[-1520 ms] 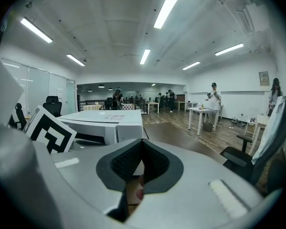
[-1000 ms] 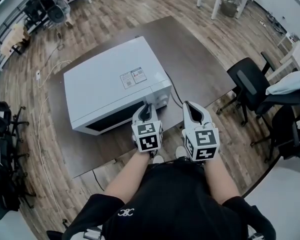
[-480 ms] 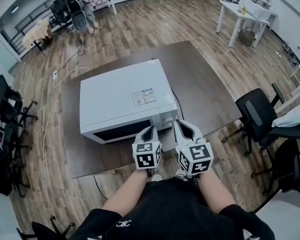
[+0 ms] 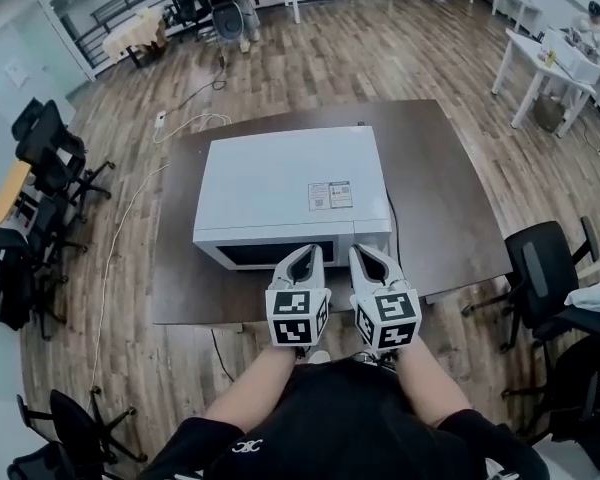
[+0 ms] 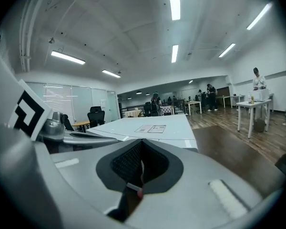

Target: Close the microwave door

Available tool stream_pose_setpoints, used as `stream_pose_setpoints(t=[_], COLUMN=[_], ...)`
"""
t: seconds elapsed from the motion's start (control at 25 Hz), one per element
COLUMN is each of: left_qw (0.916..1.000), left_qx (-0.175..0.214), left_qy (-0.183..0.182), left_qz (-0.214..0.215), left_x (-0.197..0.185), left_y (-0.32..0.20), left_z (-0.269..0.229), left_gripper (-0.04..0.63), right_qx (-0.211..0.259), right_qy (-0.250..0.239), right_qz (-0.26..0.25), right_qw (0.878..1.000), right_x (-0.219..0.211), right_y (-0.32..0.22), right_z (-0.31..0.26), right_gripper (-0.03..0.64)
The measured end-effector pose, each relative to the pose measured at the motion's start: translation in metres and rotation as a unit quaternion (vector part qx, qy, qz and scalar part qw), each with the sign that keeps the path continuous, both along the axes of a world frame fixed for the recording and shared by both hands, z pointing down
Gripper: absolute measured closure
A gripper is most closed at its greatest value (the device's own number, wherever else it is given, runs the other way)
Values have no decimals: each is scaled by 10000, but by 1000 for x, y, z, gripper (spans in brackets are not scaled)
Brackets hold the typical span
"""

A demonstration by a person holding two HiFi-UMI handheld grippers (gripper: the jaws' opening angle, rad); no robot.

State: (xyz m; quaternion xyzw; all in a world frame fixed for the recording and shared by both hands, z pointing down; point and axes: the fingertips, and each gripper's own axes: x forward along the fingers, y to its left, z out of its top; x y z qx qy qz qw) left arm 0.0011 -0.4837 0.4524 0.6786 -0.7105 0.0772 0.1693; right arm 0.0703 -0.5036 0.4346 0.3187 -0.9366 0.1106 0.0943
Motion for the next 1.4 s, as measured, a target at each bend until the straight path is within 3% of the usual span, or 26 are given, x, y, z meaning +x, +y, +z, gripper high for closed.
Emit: stream_pose_setpoints(t=[0.56,1.4], left_qw=[9994,9998], left_qx=[32,-43], left_qy=[47,115], left_qz=[-354,-131], left_x=[-14,-2], left_y=[10,16], left_z=[-1,5], left_gripper=[589,589], right_qx=[-37,-102], right_qy=[-8,86], right_qz=[-33,165], right_qw=[10000,9998], right_x=[-2,10], right_y=[-13,-7], right_z=[-1,5], right_gripper=[609,609])
